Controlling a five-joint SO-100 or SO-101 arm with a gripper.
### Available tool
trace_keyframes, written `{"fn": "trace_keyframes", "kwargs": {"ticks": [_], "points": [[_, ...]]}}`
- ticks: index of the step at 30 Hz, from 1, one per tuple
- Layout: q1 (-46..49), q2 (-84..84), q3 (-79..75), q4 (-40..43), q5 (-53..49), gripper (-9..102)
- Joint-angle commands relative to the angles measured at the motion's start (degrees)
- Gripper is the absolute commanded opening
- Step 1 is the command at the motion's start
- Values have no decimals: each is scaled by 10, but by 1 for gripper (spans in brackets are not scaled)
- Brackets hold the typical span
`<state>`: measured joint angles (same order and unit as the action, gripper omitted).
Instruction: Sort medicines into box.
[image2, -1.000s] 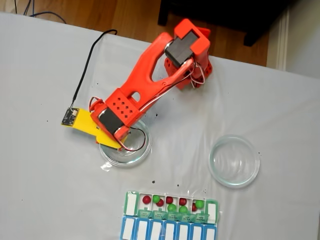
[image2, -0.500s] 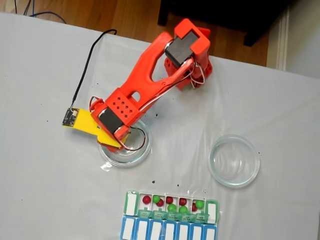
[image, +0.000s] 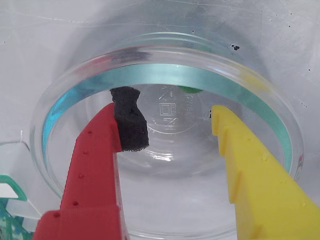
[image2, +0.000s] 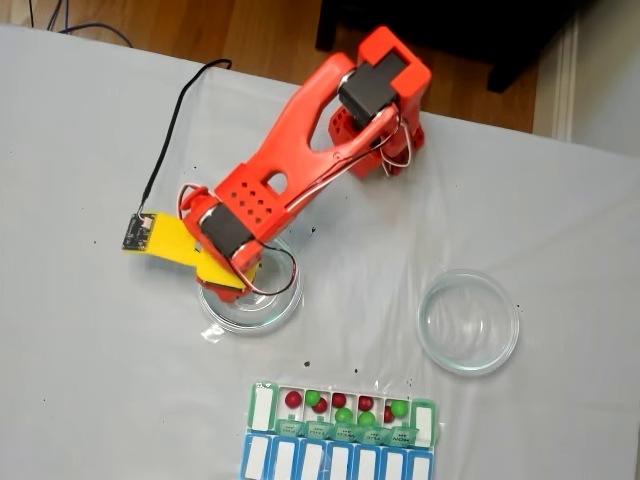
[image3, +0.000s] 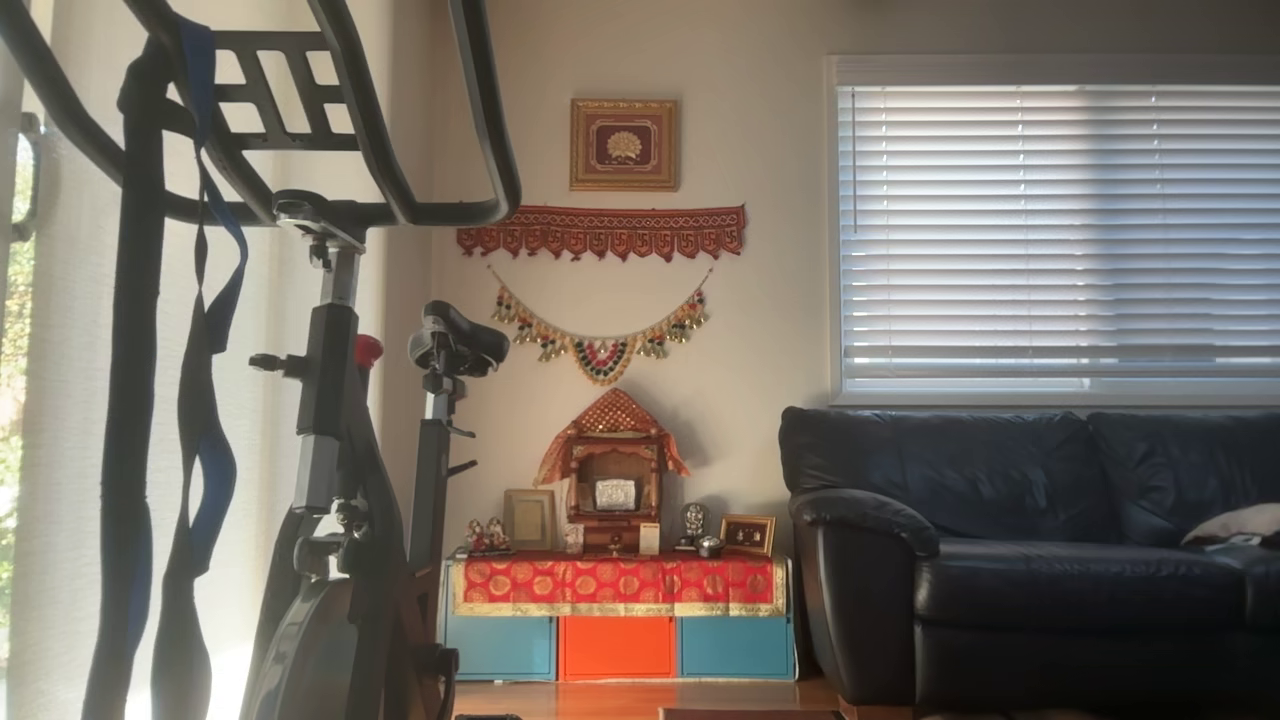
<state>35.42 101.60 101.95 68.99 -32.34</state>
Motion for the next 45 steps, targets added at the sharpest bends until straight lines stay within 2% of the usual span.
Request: {"fn": "trace_keyframes", "kwargs": {"ticks": [1,18,27,38,45], "points": [[4,52,-26,-6,-11,24],[6,-39,-56,-35,-33,25],[7,-17,-47,-32,-56,24],[24,23,-45,-17,-132,23],[18,34,-25,-41,-169,24]]}}
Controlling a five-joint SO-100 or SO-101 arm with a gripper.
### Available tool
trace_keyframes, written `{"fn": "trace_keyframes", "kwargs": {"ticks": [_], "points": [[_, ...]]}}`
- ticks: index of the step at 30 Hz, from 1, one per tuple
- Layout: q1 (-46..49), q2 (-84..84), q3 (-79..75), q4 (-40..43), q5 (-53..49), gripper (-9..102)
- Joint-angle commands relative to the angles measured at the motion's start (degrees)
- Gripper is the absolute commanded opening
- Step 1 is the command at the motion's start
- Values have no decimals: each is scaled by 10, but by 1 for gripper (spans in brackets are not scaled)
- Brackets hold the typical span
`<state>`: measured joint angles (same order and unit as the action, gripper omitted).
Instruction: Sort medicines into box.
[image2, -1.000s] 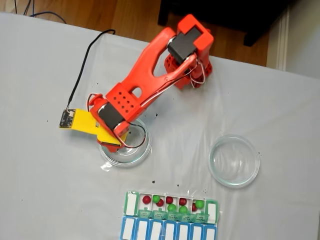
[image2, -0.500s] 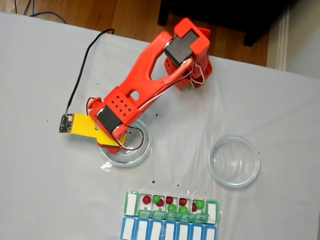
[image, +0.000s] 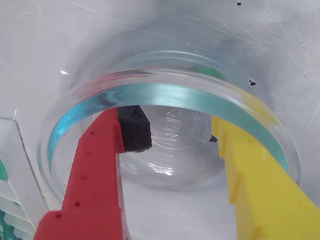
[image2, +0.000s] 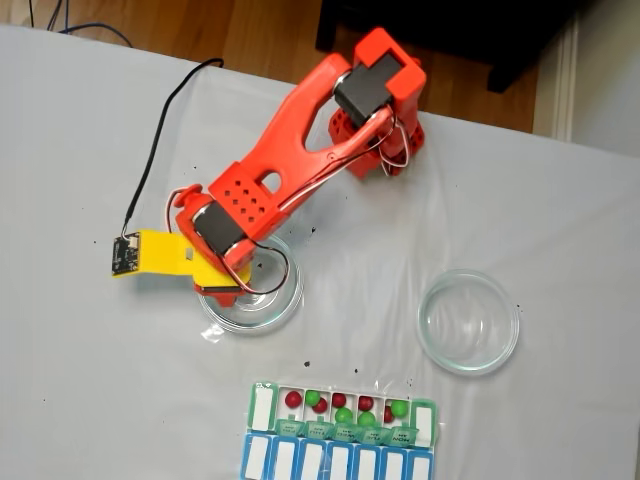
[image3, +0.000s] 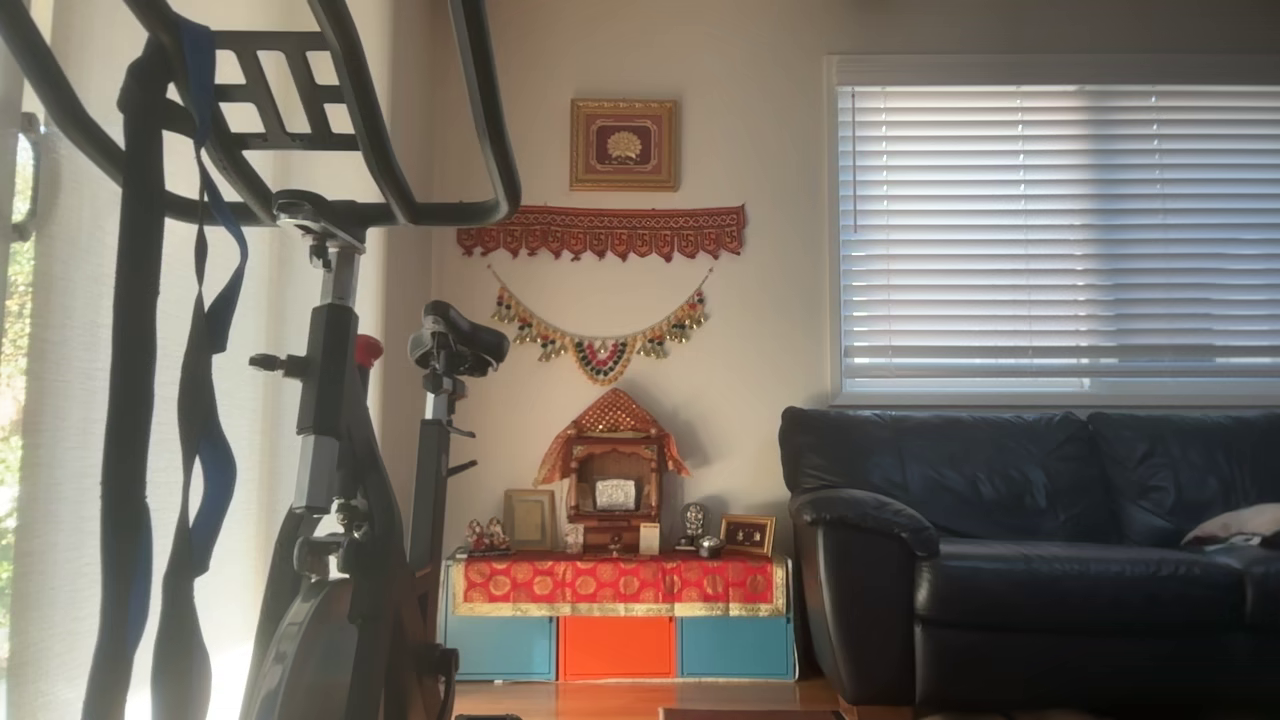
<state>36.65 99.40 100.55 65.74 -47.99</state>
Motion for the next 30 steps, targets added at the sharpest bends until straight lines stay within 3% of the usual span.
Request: {"fn": "trace_keyframes", "kwargs": {"ticks": [1,12,22,30], "points": [[6,52,-12,-10,-18,24],[0,19,-4,-20,-85,24],[-10,23,47,-85,-83,21],[0,51,62,-121,-48,27]]}}
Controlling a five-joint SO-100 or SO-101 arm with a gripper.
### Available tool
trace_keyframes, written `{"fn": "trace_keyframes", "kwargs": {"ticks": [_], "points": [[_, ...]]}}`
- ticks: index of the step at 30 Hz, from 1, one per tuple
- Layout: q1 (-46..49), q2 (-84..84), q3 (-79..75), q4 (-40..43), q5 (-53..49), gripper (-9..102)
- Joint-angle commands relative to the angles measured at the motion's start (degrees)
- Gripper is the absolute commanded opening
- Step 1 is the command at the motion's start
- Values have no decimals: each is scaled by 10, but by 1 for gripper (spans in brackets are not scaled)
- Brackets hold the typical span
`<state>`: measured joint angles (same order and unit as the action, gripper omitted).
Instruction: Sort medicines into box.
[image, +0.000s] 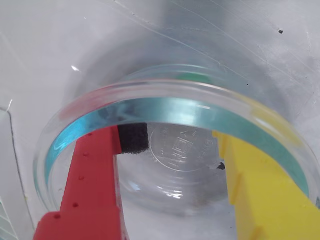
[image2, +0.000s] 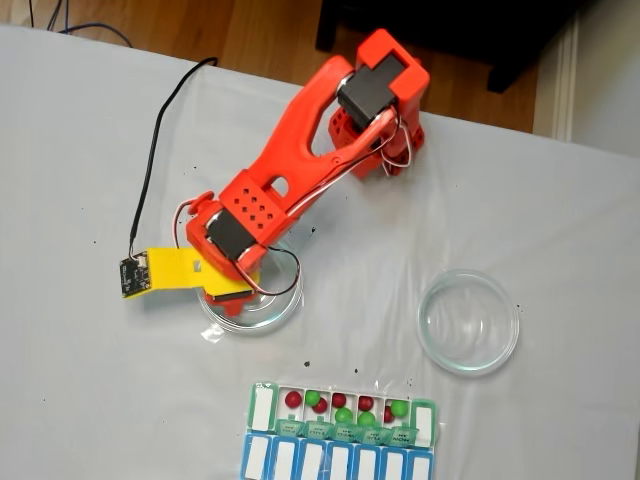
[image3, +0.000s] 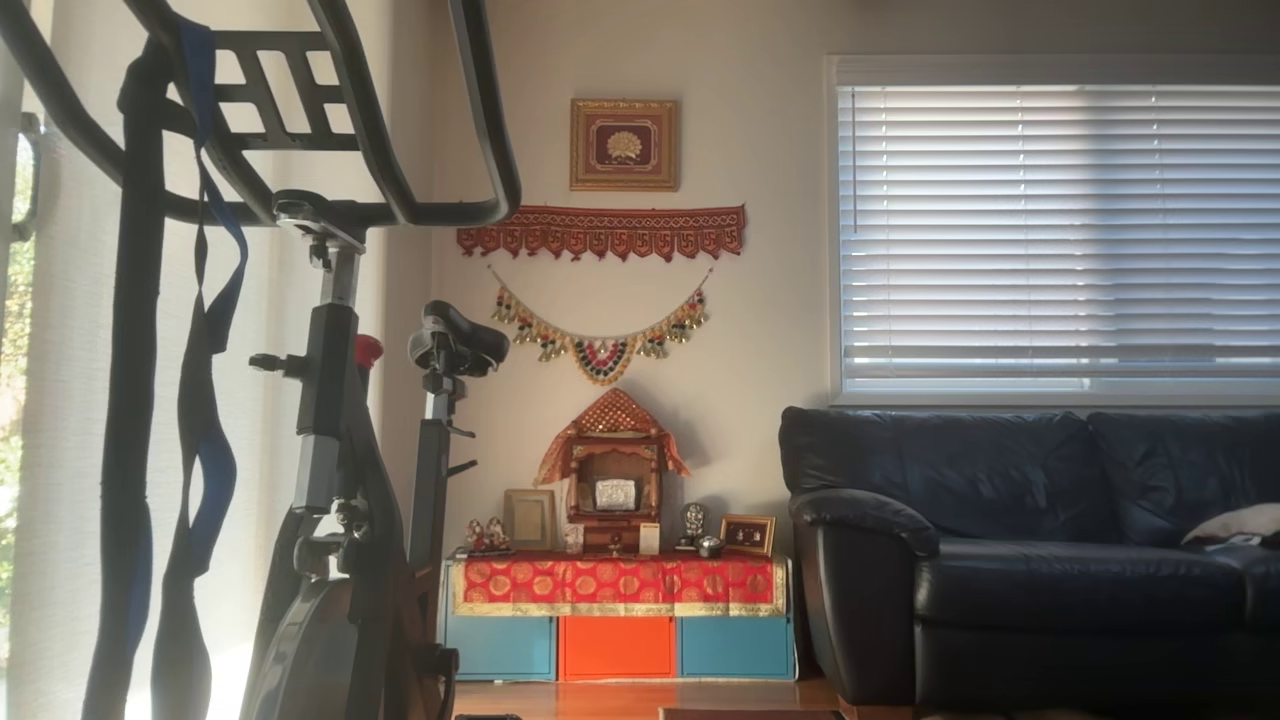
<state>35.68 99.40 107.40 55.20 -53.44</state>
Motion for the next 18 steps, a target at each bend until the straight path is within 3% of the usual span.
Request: {"fn": "trace_keyframes", "kwargs": {"ticks": [1,18], "points": [[12,57,-5,-16,7,27],[69,114,18,-46,66,36]]}}
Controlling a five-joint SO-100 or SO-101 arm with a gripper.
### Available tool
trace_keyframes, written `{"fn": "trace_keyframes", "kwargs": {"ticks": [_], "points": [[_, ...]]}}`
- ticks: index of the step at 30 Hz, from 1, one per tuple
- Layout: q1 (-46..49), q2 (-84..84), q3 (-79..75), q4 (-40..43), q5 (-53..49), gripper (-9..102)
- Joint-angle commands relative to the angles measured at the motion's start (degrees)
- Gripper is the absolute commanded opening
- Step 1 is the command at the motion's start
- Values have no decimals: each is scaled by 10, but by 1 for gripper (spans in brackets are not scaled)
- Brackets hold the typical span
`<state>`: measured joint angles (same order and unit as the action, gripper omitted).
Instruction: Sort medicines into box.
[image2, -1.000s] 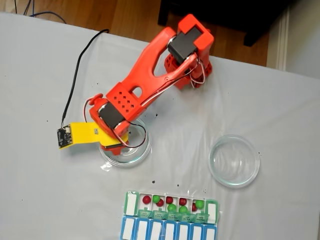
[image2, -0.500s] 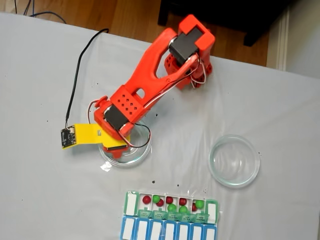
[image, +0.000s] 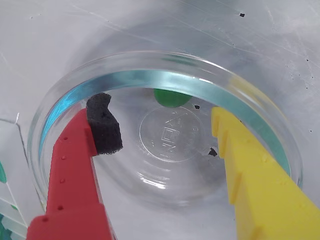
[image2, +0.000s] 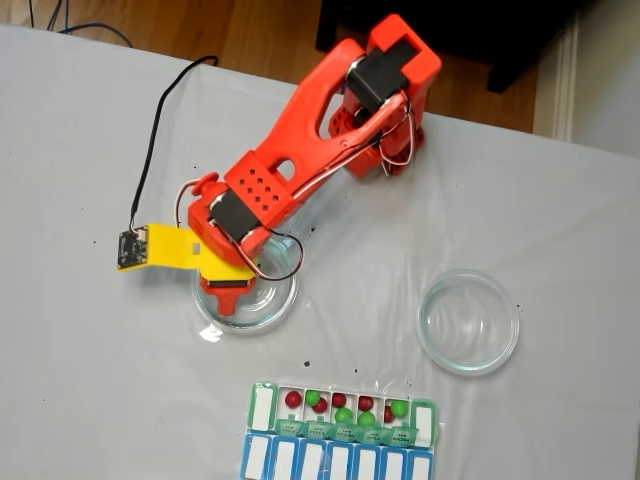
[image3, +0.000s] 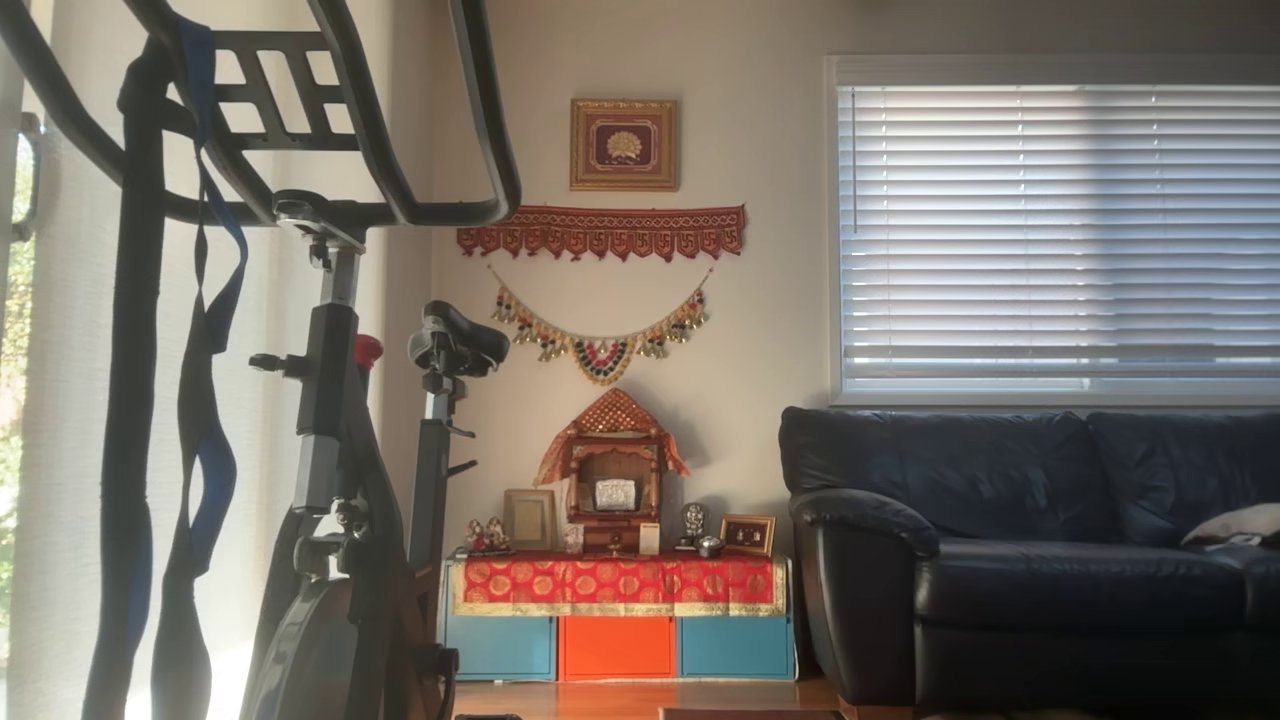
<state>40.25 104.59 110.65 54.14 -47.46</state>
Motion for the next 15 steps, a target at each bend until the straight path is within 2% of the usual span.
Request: {"fn": "trace_keyframes", "kwargs": {"ticks": [1,9,15], "points": [[25,63,-8,-41,5,36],[-4,104,82,-99,-17,31],[-33,98,109,-142,-76,27]]}}
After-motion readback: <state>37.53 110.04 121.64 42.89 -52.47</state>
